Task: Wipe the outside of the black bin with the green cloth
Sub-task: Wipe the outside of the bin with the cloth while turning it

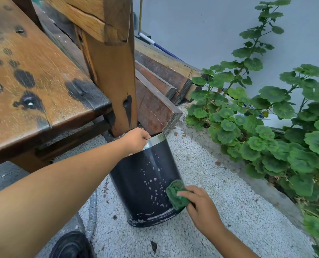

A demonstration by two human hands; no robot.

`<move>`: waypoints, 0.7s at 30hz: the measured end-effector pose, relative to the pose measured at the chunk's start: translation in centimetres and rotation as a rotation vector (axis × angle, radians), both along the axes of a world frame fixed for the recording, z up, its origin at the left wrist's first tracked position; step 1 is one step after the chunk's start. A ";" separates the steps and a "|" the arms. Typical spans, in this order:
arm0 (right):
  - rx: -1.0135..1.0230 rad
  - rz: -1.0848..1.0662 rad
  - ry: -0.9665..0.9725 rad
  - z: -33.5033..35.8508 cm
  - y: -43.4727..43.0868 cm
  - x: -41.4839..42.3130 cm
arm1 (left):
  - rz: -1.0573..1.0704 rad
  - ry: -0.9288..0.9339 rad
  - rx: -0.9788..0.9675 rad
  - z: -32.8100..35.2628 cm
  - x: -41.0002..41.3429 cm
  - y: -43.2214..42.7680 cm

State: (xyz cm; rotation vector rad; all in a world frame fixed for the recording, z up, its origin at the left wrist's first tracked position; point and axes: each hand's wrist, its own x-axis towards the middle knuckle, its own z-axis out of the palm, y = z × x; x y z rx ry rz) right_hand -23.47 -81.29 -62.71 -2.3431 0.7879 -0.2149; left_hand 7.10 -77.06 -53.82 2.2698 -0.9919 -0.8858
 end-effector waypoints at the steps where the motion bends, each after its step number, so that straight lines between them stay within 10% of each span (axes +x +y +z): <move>1: 0.052 -0.045 -0.045 0.8 -0.5 0.8 | 0.022 0.030 -0.017 -0.2 0.1 0.0; 14: -0.319 0.086 -0.231 6.3 -1.5 14.8 | 0.395 0.494 -0.141 -0.8 1.3 -0.2; 21: -0.464 0.206 -0.132 2.5 1.1 12.1 | 0.265 0.327 -0.111 -1.3 1.6 0.4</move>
